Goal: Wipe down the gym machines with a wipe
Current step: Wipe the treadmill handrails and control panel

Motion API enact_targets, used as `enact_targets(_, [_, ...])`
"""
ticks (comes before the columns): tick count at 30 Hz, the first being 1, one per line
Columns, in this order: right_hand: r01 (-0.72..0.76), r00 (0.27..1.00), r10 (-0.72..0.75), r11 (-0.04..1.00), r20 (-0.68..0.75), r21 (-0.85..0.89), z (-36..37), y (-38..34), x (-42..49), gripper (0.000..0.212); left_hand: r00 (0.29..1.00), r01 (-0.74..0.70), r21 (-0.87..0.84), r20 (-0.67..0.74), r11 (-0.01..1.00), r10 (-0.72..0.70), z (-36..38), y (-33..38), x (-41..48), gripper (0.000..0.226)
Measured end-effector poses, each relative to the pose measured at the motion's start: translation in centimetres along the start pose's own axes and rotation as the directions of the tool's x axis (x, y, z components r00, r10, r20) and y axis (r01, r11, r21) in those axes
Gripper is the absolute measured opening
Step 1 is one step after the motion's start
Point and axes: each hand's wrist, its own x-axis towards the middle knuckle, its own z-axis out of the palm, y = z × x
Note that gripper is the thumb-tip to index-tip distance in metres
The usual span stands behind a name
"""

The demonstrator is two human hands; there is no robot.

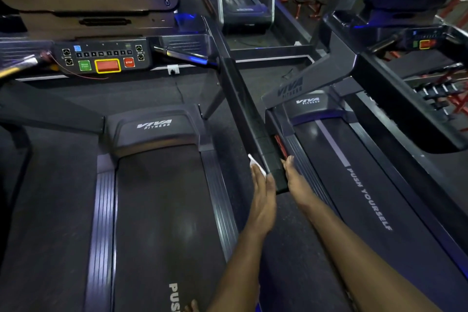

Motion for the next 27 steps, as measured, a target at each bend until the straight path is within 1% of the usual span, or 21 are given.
enact_targets(2, [-0.039, 0.999, 0.039, 0.999, 0.004, -0.013, -0.5, 0.6, 0.7, 0.100, 0.999, -0.037, -0.048, 0.026, 0.998, 0.039, 1.1, -0.6, -2.2, 0.075])
enact_targets(4, [-0.037, 0.999, 0.038, 0.999, 0.030, -0.024, -0.9, 0.8, 1.0, 0.098, 1.000, -0.028, -0.052, -0.013, 0.998, 0.027, 1.3, -1.1, -1.0, 0.074])
enact_targets(7, [-0.008, 0.998, 0.010, 1.000, 0.060, -0.028, -1.4, 0.4, 1.3, 0.070, 0.992, 0.101, -0.045, -0.066, 0.994, -0.104, -1.0, -1.0, 5.1, 0.085])
enact_targets(8, [0.000, 0.999, 0.001, 1.000, 0.049, -0.024, -1.7, 0.0, 1.5, 0.066, 0.987, 0.121, -0.035, -0.100, 0.992, -0.124, -1.7, -0.8, 6.9, 0.091])
enact_targets(9, [0.001, 1.000, -0.001, 1.000, 0.017, -0.018, -2.1, 0.0, 2.1, 0.067, 0.985, 0.115, -0.017, -0.129, 0.993, -0.116, -2.1, 0.0, 7.6, 0.095])
enact_targets(10, [-0.006, 1.000, 0.006, 1.000, -0.008, 0.002, -2.5, -0.2, 2.4, 0.069, 0.984, 0.081, 0.004, -0.157, 0.997, -0.079, -1.9, 1.0, 7.5, 0.098])
enact_targets(12, [-0.030, 0.999, 0.030, 0.999, -0.023, 0.028, -3.1, -0.6, 3.3, 0.065, 0.984, -0.021, 0.006, -0.174, 1.000, 0.022, -0.6, 2.6, 4.7, 0.103])
enact_targets(14, [-0.040, 0.999, 0.040, 0.999, -0.034, 0.023, -3.6, -1.0, 4.2, 0.061, 0.982, -0.113, -0.032, -0.156, 0.993, 0.107, 1.1, 2.3, 1.5, 0.101])
enact_targets(16, [-0.051, 0.998, 0.051, 0.999, -0.034, 0.002, -4.0, -1.4, 5.1, 0.058, 0.970, -0.163, -0.042, -0.188, 0.986, 0.152, 2.1, 1.0, 0.7, 0.099])
enact_targets(18, [-0.050, 0.998, 0.050, 0.999, -0.024, -0.006, -4.0, -1.8, 6.3, 0.052, 0.966, -0.130, -0.029, -0.228, 0.991, 0.120, 1.3, 0.7, 3.9, 0.095])
enact_targets(20, [-0.022, 1.000, 0.022, 1.000, 0.007, 0.005, -3.5, -2.1, 7.3, 0.041, 0.974, -0.039, -0.047, -0.225, 0.998, 0.028, -0.6, 0.7, 8.3, 0.087])
enact_targets(22, [0.039, 0.999, -0.039, 0.999, 0.024, 0.024, -2.8, -2.5, 8.1, 0.032, 0.974, 0.058, -0.032, -0.217, 0.998, -0.064, -1.9, 0.2, 10.4, 0.085])
enact_targets(23, [0.061, 0.998, -0.062, 0.997, 0.017, 0.038, -2.5, -2.6, 8.3, 0.030, 0.975, 0.048, -0.002, -0.217, 0.999, -0.047, -1.9, 0.2, 10.1, 0.084])
enact_targets(24, [0.070, 0.998, -0.070, 0.996, 0.008, 0.053, -2.3, -2.6, 8.6, 0.029, 0.975, 0.006, 0.002, -0.222, 1.000, -0.005, -1.4, 0.5, 8.8, 0.081])
enact_targets(26, [0.059, 0.998, -0.058, 0.995, -0.023, 0.083, -1.9, -2.4, 9.1, 0.027, 0.979, -0.043, -0.029, -0.200, 0.999, 0.036, 0.3, 0.8, 5.0, 0.076])
enact_targets(27, [0.056, 0.998, -0.053, 0.995, -0.036, 0.085, -1.9, -2.3, 9.3, 0.027, 0.980, -0.071, -0.051, -0.192, 0.996, 0.060, 1.0, 0.6, 3.3, 0.077])
